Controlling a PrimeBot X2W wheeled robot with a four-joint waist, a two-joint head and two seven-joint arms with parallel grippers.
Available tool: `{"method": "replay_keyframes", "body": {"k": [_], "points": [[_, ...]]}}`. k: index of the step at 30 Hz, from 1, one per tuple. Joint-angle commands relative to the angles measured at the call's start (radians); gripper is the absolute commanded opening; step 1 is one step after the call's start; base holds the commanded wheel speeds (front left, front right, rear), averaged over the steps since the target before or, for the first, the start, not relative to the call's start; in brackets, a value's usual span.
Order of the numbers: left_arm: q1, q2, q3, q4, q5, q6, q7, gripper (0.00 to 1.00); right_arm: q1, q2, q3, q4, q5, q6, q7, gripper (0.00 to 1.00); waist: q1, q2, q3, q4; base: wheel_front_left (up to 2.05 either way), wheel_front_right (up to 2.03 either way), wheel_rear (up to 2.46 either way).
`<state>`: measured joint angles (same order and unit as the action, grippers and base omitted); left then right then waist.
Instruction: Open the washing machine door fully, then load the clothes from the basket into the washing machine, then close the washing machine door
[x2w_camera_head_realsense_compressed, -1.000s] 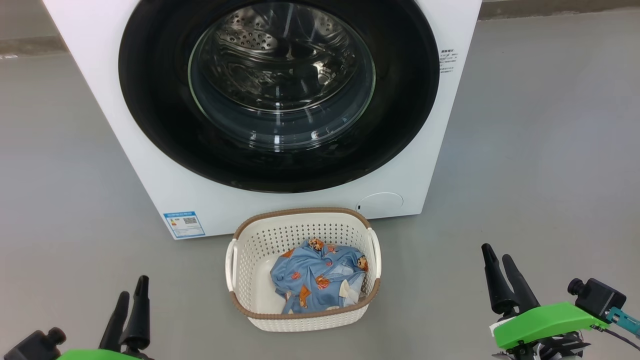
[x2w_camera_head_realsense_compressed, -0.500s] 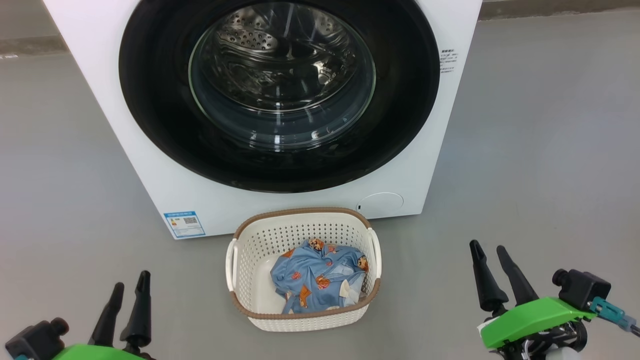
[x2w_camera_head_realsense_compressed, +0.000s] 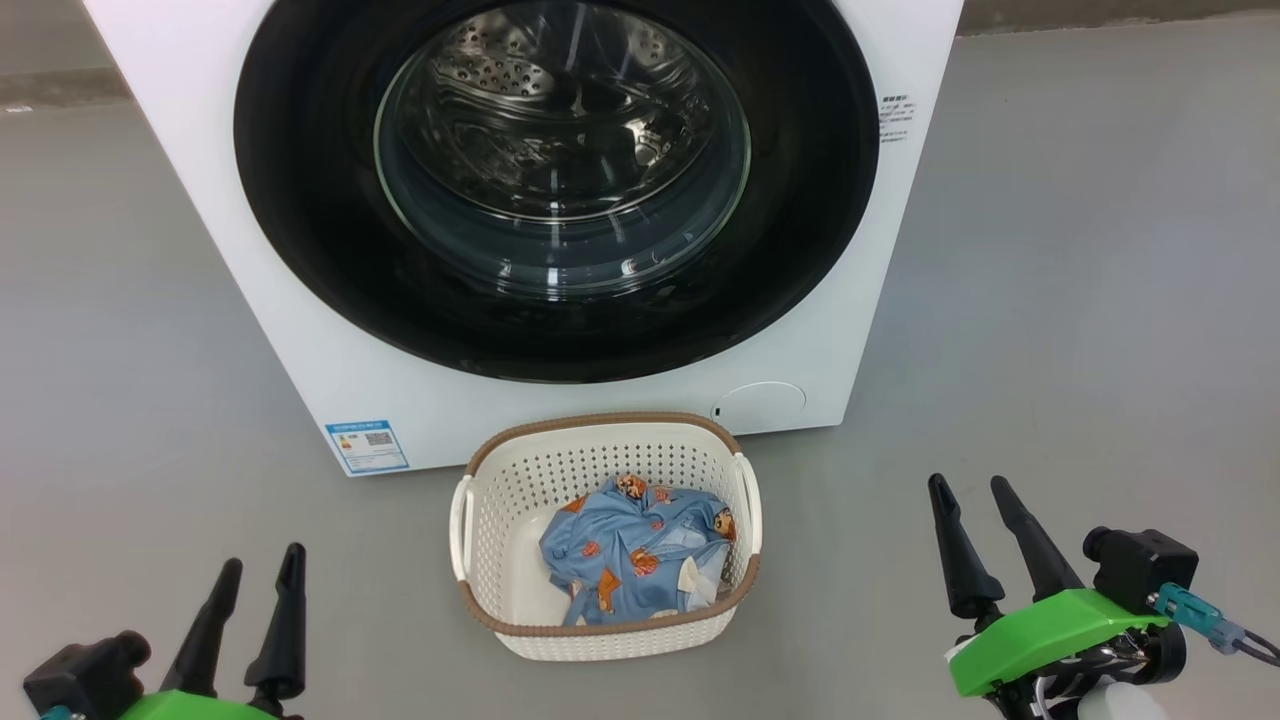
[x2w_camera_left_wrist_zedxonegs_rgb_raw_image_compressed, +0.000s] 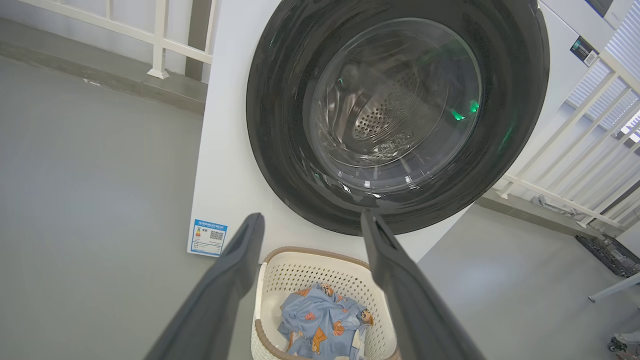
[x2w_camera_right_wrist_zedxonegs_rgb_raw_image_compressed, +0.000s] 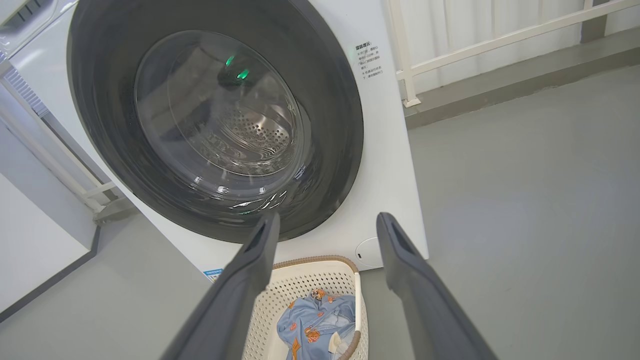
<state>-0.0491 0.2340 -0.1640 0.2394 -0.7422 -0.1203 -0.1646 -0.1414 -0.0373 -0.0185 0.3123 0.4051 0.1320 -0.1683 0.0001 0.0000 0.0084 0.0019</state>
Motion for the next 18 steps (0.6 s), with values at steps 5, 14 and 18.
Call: {"method": "replay_keyframes", "body": {"k": [5, 14, 18], "points": [[-0.051, 0.042, 0.019, -0.015, 0.067, -0.008, -0.028, 1.00, -0.054, -0.009, 0.022, -0.020, -0.075, -0.001, -0.026, 1.00, -0.0001, 0.0000, 0.001, 0.000, 0.00, 0.00, 0.00], [-0.051, 0.055, 0.015, -0.001, 0.150, -0.009, -0.055, 1.00, -0.067, -0.010, 0.026, -0.014, -0.181, -0.001, -0.052, 1.00, -0.0001, 0.0000, -0.006, 0.004, 0.00, 0.00, 0.00], [-0.053, 0.059, 0.014, 0.006, 0.193, -0.009, -0.067, 1.00, -0.071, -0.011, 0.019, -0.011, -0.217, -0.001, -0.064, 1.00, -0.0001, 0.0000, -0.009, 0.006, 0.00, 0.00, 0.00]]}}
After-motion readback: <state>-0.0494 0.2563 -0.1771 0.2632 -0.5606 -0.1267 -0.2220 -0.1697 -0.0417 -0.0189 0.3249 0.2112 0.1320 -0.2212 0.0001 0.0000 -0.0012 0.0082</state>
